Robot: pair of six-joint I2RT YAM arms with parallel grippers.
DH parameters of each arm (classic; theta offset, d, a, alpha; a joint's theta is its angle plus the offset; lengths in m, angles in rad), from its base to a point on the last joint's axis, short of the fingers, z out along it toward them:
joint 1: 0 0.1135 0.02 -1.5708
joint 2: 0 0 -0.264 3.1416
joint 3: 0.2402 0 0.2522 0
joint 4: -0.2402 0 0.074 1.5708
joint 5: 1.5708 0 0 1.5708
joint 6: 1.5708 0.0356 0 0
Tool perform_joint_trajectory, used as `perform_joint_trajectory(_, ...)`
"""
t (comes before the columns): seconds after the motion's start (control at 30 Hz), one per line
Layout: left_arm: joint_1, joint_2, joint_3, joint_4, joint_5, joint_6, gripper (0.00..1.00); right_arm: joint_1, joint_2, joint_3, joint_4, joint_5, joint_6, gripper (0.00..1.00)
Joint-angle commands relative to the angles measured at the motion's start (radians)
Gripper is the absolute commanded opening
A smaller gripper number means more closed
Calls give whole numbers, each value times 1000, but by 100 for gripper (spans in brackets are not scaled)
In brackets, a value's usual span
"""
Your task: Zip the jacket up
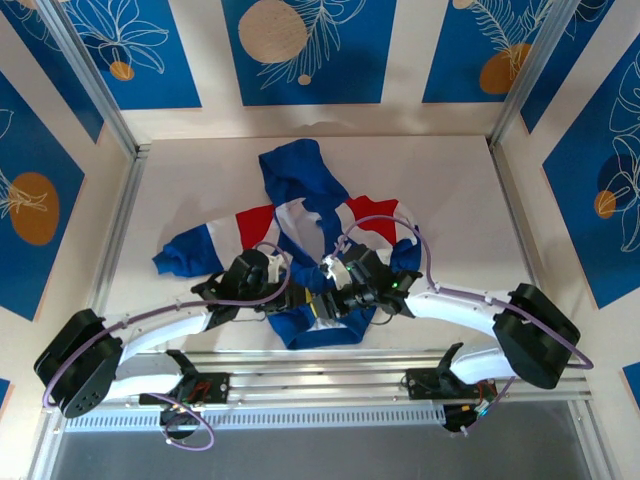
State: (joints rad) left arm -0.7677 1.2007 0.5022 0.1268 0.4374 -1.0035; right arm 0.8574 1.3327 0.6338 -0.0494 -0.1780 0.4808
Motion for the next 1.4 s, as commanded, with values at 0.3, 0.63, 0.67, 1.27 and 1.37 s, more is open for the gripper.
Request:
perform_joint_trajectory(0.3,0,-16,-8,3,17,24,0,36,-33,36,-76,112,-65,4)
perform_joint_trajectory(0.63,1,-11,-3,-19,18,39,0,73,-59,49,-126,175,-128,0)
perform_joint_trajectory(0.67,1,-10,-2,-21,18,40,0,76,-57,51,-132,183,-128,0)
perform_joint_trajectory(1.27,1,-17,11,-33,26,34,0,129,-46,8,-26,261,-208,35)
perform_joint_trajectory(1.37,0,-19,12,-35,27,32,0,128,-15,25,-21,266,-224,39)
